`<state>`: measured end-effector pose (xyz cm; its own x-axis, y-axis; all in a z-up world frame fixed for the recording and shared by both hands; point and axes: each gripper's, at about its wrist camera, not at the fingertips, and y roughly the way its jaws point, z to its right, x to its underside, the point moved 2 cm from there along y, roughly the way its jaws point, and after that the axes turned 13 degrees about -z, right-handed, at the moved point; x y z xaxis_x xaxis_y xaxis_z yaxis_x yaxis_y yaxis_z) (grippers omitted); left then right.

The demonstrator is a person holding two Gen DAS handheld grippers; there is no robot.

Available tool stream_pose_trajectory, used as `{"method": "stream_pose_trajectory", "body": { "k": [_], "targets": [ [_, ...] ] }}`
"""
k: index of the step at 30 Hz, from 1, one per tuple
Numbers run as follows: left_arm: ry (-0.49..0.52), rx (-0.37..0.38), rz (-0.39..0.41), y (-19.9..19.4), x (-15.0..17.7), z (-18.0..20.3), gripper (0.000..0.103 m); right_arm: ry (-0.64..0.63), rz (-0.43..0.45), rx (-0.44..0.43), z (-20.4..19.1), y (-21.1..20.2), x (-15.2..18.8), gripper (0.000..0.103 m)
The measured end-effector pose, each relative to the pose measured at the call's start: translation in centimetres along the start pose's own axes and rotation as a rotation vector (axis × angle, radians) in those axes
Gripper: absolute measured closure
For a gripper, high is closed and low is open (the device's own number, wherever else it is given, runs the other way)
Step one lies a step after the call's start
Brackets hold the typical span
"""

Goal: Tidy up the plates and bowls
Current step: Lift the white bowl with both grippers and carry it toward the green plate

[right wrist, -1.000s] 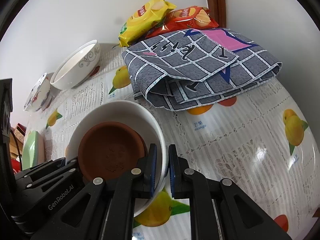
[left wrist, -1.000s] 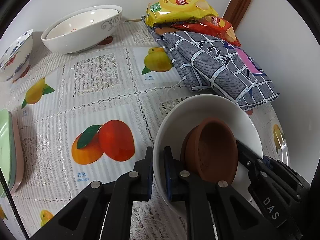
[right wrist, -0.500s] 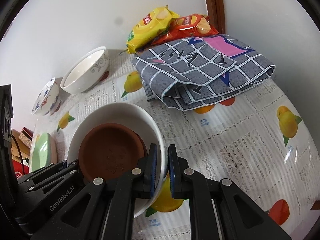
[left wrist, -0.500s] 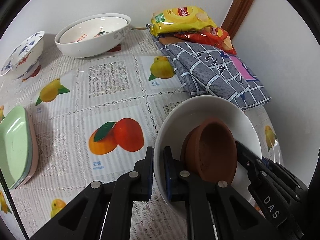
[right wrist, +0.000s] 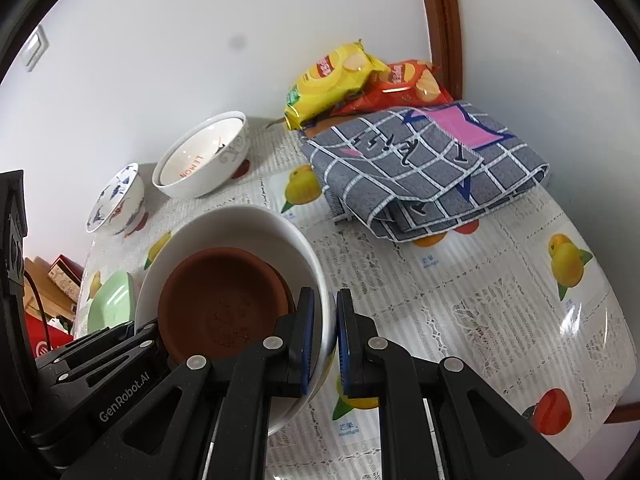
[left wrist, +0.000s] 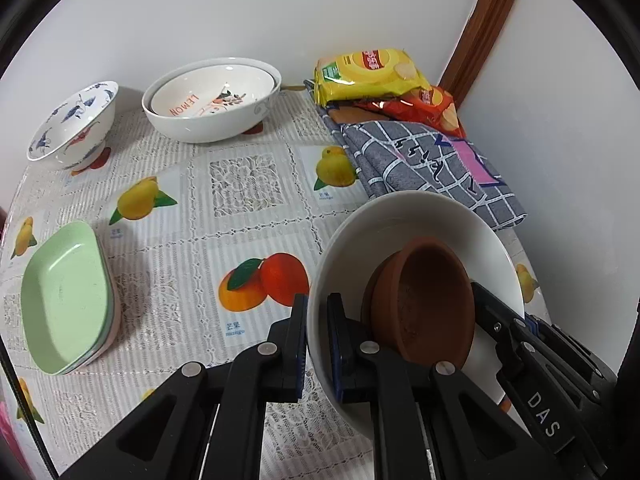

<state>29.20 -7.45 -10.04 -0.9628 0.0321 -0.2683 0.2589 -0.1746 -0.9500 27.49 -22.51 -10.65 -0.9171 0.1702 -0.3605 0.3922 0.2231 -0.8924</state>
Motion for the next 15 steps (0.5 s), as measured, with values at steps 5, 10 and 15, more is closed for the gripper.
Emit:
{"method": "stream_pose_trajectory", "body": {
  "k": [5,10,15],
  "targets": [
    [-0.005,-0.001,0.016,-1.2,0.3,-0.7,0.093,-0.01,0.014,-0.001,-1.1,-0.9,0.3,0.092],
    [-0.021,-0.004,0.032,-2.2,0.5,-2.0,0.093,-0.027,0.02,-0.011,-2.4,-1.4,0.5,0.092],
    [-0.036,-0.018,0.046,-3.1,0.8,-3.2,0.093,-0.047,0.024,-0.022,-3.9,-1.5,0.7,0.092]
  ]
}}
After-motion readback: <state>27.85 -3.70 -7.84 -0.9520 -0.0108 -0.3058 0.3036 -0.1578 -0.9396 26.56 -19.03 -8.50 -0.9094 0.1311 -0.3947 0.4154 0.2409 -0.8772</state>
